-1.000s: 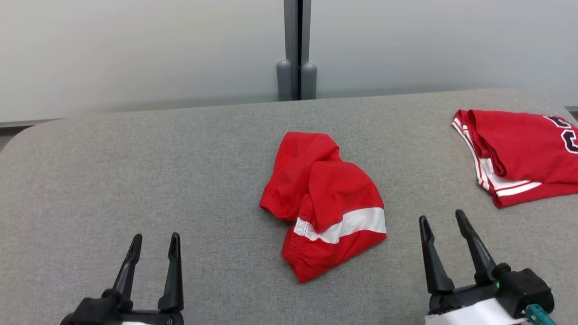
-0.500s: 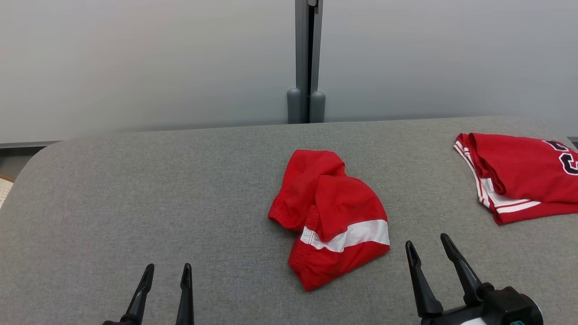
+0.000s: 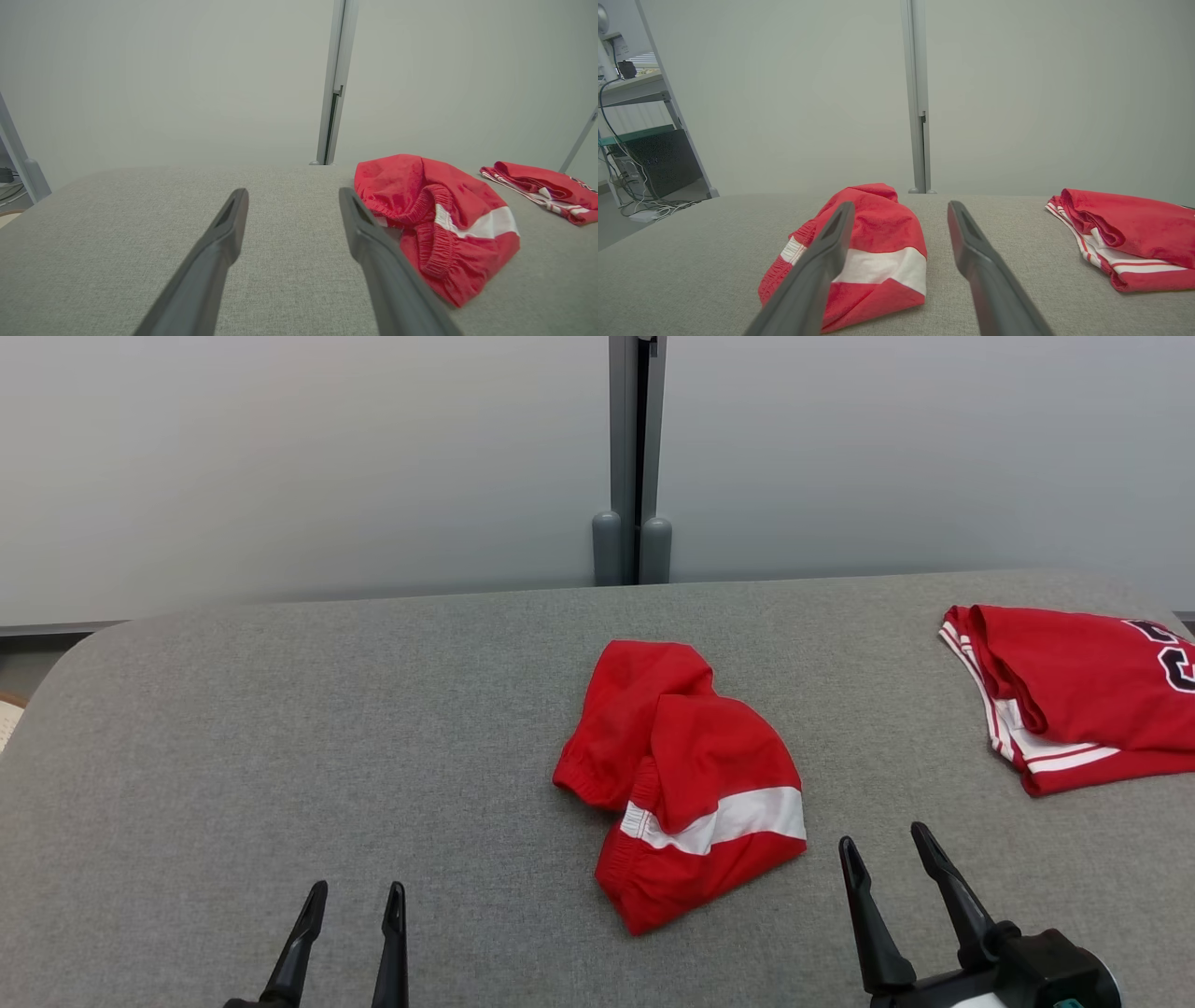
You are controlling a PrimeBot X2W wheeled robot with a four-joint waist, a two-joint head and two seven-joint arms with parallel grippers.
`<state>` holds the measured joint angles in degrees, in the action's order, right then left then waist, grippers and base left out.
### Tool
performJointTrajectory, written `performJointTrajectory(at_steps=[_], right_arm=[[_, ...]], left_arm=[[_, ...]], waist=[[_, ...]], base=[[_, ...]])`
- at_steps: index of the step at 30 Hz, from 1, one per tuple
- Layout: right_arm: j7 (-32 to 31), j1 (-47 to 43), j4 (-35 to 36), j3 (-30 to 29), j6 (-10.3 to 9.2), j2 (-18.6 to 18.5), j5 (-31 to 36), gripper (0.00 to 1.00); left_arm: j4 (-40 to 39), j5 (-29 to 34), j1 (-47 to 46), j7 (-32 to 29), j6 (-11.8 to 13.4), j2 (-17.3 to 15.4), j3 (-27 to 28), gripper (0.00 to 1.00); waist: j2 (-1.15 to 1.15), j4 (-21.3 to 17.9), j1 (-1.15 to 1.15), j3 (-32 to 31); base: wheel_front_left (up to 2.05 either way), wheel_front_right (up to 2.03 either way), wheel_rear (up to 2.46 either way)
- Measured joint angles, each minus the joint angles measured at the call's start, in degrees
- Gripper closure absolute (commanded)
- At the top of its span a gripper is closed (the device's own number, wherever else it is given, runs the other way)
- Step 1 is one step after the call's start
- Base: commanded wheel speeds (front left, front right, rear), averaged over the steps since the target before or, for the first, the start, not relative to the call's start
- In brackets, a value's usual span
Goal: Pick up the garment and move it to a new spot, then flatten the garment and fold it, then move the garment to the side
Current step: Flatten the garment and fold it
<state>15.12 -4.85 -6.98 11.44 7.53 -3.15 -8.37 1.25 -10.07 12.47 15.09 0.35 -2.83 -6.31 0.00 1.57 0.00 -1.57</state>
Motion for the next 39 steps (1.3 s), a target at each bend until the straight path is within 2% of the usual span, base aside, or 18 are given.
performJointTrajectory(at_steps=[9,11,15,18,20,22,25,29,39], right_arm=[[0.0,0.1,-0.4,-0.1,0.00,0.1,0.0,0.00],[0.0,0.1,-0.4,-0.1,0.00,0.1,-0.1,0.00],[0.0,0.2,-0.5,-0.2,0.00,0.1,-0.1,0.00],[0.0,0.5,-0.9,0.5,0.00,0.1,-0.2,0.00],[0.0,0.9,-1.2,1.0,0.00,0.0,-0.4,0.00],[0.0,1.4,-1.3,1.6,0.00,-0.2,-0.6,0.00],[0.0,1.5,-1.6,1.9,0.00,-0.7,-0.7,0.00],[0.0,2.3,-1.7,2.0,0.00,-0.9,-0.8,0.00],[0.0,4.3,-1.1,1.7,0.00,-1.3,-0.6,0.00]], left_arm=[[1.1,0.2,-0.1,0.0,0.1,0.0,-0.4,0.00],[1.7,1.6,-0.4,0.0,-1.1,-0.1,-1.5,0.00],[6.1,2.7,-4.6,0.0,-5.1,0.0,-5.7,0.00],[13.1,-1.1,-9.3,-0.2,-7.3,0.0,-10.1,0.00],[17.0,-5.2,-13.4,-4.5,-7.6,-0.3,-13.9,0.00],[18.2,-10.1,-18.4,-10.0,-7.8,-2.7,-21.0,0.00],[18.1,-17.5,-24.4,-16.2,-7.8,-6.6,-27.8,0.00],[19.2,-22.7,-29.8,-21.8,-7.8,-10.6,-31.8,0.00],[21.7,-28.1,-37.6,-24.6,-7.8,-11.1,-37.0,0.00]], waist=[[0.00,-0.3,0.00,-0.2],[0.00,-0.4,0.00,-0.2],[0.00,-0.6,0.00,0.1],[0.00,-0.9,0.00,0.2],[0.00,-1.3,0.00,0.5],[0.00,-1.7,0.00,0.8],[0.00,-2.5,0.00,1.3],[0.00,-3.7,0.00,2.3],[0.00,-5.8,0.00,7.2]], base=[[0.00,0.00,0.00],[0.00,0.00,0.00],[0.00,0.00,0.00],[0.00,0.00,0.00],[0.00,0.00,0.00],[0.00,0.00,0.00],[0.00,0.00,0.00],[0.00,0.00,0.00],[0.00,0.00,0.00]])
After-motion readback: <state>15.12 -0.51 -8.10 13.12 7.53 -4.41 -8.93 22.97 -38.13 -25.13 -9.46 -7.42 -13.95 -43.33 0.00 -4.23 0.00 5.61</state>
